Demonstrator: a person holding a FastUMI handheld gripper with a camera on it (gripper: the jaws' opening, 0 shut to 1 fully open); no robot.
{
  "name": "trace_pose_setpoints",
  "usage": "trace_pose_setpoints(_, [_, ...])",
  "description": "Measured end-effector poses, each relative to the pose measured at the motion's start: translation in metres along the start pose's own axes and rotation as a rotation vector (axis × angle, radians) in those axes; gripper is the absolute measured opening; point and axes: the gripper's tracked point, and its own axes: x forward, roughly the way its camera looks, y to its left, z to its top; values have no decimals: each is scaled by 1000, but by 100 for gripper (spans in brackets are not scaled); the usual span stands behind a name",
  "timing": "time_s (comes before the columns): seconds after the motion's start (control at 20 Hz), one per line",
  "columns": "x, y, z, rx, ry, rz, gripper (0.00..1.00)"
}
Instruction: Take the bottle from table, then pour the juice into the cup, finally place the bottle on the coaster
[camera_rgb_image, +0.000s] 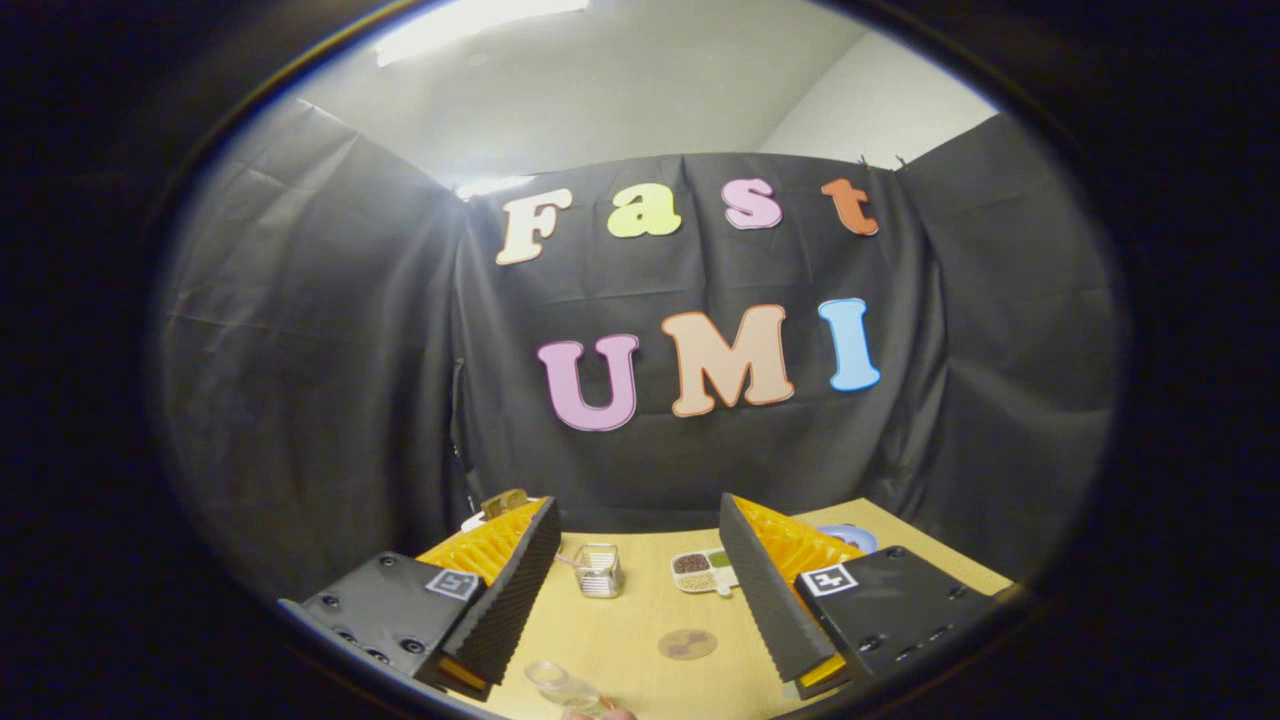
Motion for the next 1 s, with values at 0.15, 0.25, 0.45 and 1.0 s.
trace_pose_setpoints(0.15, [-2, 10, -26, -23, 45, 17, 100])
trace_pose_setpoints(0.25, [-5, 18, -48, -49, 81, 31, 100])
trace_pose_setpoints(0.45, [-10, 37, -88, -74, 143, 66, 100])
trace_pose_setpoints(1.0, [-18, 69, -170, -47, 279, 116, 100])
